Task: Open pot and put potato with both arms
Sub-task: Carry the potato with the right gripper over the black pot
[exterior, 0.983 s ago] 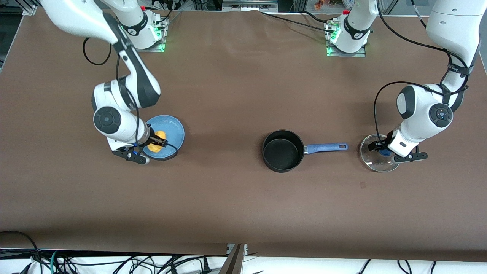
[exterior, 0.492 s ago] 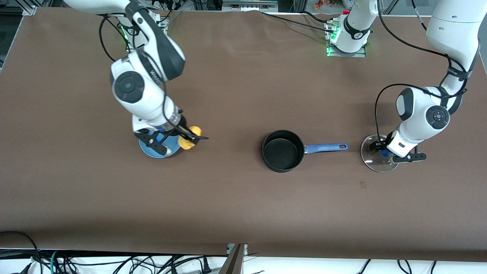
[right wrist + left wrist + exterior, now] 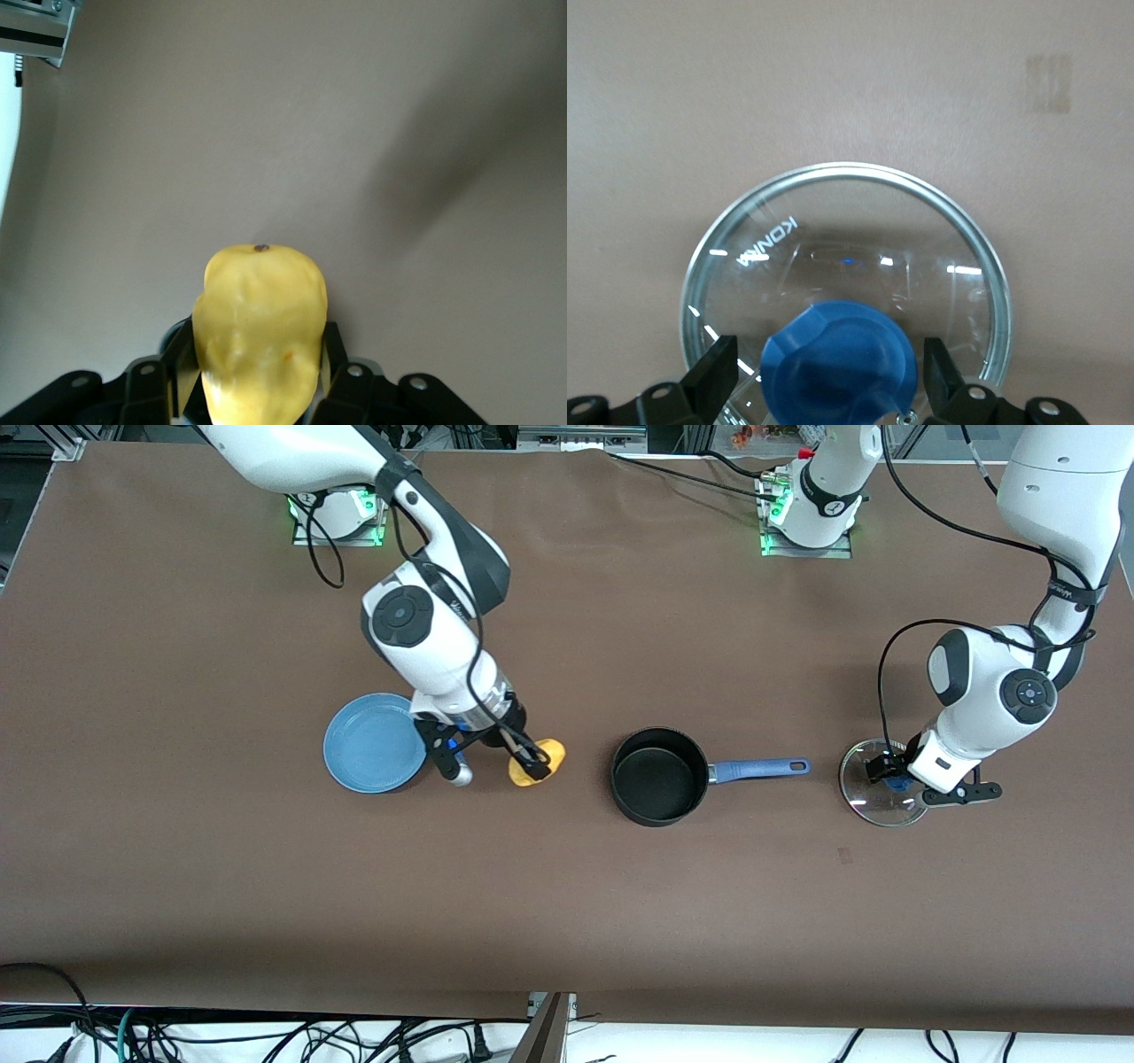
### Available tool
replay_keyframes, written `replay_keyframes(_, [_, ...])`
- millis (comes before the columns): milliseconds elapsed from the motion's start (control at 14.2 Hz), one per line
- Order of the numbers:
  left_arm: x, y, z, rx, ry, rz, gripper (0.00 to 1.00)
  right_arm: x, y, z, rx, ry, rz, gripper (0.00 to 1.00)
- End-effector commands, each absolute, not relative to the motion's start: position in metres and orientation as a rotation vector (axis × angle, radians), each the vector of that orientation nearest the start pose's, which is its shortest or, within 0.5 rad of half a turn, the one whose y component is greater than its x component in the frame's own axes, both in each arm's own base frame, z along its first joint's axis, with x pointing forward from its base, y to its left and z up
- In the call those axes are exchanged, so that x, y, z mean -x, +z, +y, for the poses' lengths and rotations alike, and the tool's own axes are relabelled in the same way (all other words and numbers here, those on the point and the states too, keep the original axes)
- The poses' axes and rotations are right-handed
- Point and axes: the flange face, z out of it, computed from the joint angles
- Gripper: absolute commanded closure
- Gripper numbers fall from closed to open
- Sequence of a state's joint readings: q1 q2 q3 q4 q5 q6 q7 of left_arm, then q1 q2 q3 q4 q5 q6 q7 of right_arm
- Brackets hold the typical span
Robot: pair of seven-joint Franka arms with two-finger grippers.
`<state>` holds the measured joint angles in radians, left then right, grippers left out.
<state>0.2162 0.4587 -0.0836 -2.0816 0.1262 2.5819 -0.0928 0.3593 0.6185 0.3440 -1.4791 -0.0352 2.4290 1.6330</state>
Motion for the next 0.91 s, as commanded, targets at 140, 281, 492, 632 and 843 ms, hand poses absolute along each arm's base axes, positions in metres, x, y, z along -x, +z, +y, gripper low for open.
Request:
replay_keyframes(140, [-0.595, 0.274, 0.077, 3.073, -0.051, -0.201, 0.07, -0.588, 0.379, 0.48, 2.187, -0.006, 1.379, 0.77])
replay_keyframes(281, [-0.601, 0.302, 0.065, 3.084, -0.043, -0.203, 0.07, -0.59, 0.383, 0.497, 2.09, 0.0, 1.386, 0.77])
replay_keyframes(492, [-0.616, 0.354, 0.054, 3.12, 0.004, -0.25, 0.07, -0.588, 0.381, 0.522, 2.065, -0.002, 1.376, 0.77])
replay_keyframes(632, [-0.626, 0.391, 0.046, 3.143, 0.045, -0.261, 0.07, -0.581, 0.363, 0.532, 2.08, -0.016, 1.364, 0.77])
replay_keyframes(843, [-0.632, 0.443, 0.045, 3.158, 0.057, -0.285, 0.07, -0.563, 0.32, 0.554, 2.127, -0.012, 1.343, 0.76])
